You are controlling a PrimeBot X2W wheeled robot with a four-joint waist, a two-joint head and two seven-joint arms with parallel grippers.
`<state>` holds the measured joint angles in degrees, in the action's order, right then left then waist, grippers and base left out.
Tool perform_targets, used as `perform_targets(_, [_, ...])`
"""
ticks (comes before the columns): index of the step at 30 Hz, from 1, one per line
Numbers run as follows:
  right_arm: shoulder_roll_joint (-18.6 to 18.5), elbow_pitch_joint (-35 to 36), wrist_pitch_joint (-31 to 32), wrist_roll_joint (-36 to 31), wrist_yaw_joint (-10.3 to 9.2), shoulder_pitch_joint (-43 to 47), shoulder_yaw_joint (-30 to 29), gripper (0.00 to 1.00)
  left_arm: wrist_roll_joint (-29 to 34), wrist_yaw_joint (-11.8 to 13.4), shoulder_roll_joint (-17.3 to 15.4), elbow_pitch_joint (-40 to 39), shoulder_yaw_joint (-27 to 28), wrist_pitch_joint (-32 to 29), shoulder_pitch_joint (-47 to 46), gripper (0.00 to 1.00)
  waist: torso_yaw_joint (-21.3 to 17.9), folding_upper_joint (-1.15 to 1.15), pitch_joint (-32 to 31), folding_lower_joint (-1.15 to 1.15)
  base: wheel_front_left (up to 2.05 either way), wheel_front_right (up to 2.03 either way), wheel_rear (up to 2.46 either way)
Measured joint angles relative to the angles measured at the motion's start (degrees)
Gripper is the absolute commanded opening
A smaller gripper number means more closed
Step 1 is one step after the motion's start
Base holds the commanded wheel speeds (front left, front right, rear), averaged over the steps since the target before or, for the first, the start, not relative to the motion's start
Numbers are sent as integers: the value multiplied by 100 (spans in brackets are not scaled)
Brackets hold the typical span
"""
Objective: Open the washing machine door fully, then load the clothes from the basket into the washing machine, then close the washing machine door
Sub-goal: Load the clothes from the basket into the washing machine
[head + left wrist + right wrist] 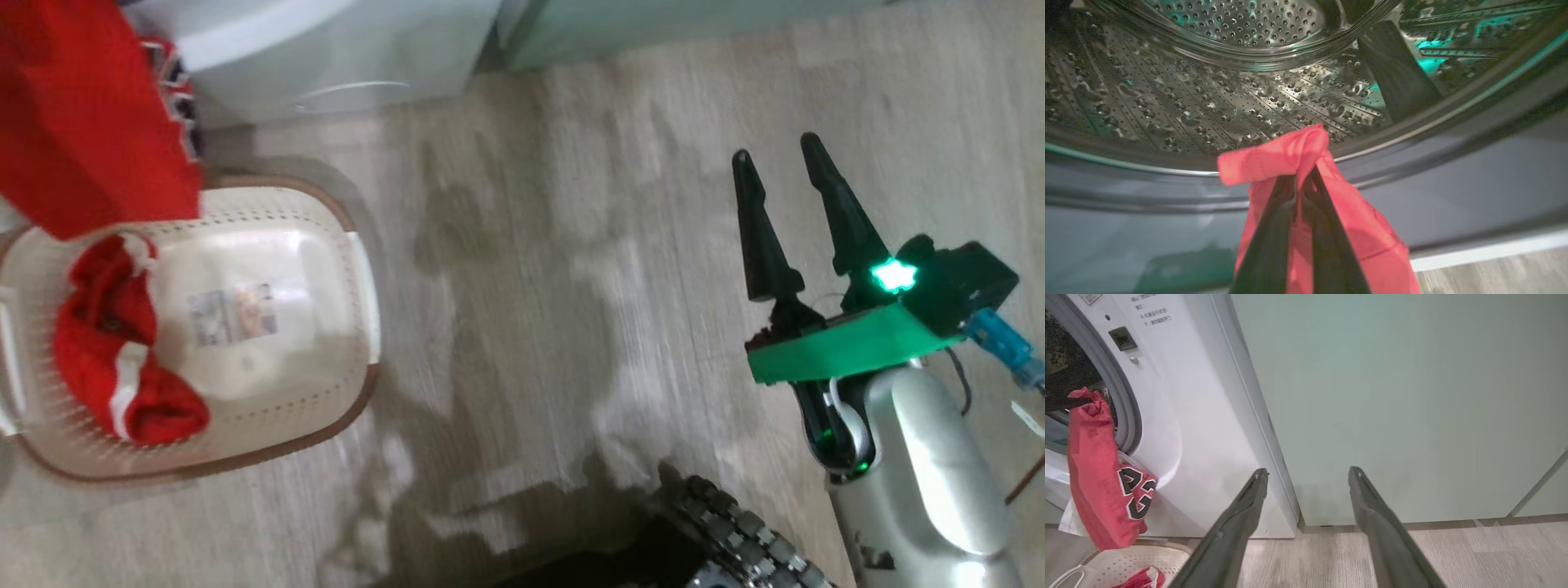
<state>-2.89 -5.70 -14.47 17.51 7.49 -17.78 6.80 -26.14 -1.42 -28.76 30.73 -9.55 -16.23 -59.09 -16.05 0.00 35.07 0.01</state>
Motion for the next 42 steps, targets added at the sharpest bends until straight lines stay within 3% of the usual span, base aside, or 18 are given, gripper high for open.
perform_targets(7, [1, 89, 0, 191, 0, -158, 85, 100, 1, -94, -487, 381, 31, -497, -751, 0, -423, 0, 350, -1, 0, 0, 0])
perform_targets(15, [2, 204, -1, 254, 0, -165, 140, 100, 111, -77, -787, 499, 68, -583, -1319, 0, -708, 0, 685, -1, 0, 0, 0])
perform_targets(20, [3, 267, -11, 324, 0, -186, 220, 100, 312, 108, -962, 459, 186, 38, -1687, 0, -878, 0, 861, 0, 0, 0, 0])
perform_targets(27, [7, 315, -15, 367, 0, -191, 252, 100, 504, 108, -1057, 612, 245, 1389, -2073, 0, -982, 0, 1010, -1, 0, 0, 0])
perform_targets(40, [14, 322, -15, 321, 0, -341, 242, 100, 294, -141, -988, 1806, 277, 1630, -2050, 0, -867, 0, 977, -1, 0, 0, 0])
perform_targets(42, [14, 315, -15, 311, 0, -341, 227, 100, 294, -147, -934, 1907, 256, 1711, -2046, 88, -837, 0, 936, -1, 0, 0, 0])
